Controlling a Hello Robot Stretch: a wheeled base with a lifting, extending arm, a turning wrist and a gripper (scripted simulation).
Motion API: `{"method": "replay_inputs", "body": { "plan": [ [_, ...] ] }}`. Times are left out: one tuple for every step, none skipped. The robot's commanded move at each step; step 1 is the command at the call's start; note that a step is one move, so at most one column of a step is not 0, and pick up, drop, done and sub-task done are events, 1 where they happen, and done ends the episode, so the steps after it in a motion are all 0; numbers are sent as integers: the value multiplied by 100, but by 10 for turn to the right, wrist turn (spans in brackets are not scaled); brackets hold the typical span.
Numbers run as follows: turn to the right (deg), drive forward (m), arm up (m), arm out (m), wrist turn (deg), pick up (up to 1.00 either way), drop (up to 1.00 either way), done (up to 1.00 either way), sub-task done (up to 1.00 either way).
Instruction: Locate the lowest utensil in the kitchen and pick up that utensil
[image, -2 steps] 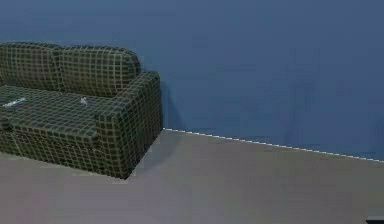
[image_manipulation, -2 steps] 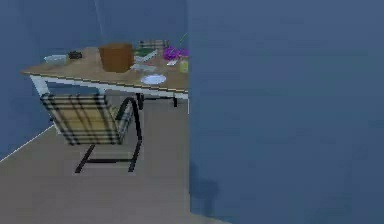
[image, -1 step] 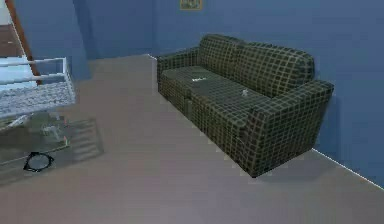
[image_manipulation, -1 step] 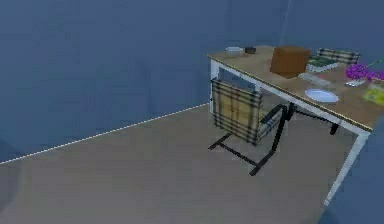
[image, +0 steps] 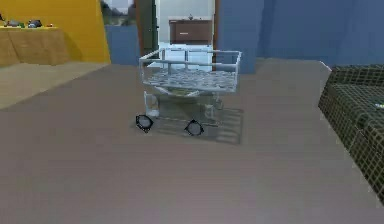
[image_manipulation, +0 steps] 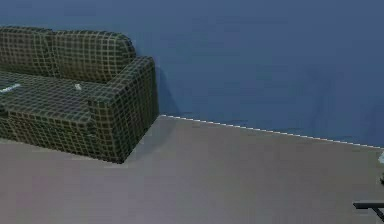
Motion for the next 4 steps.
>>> {"method": "replay_inputs", "body": {
  "plan": [
    [-360, 0, 0, 0, 0, 0, 0, 0, 0],
    [0, 100, 0, 0, 0, 0, 0, 0, 0],
    [0, 100, 0, 0, 0, 0, 0, 0, 0],
    [0, 100, 0, 0, 0, 0, 0, 0, 0]
  ]
}}
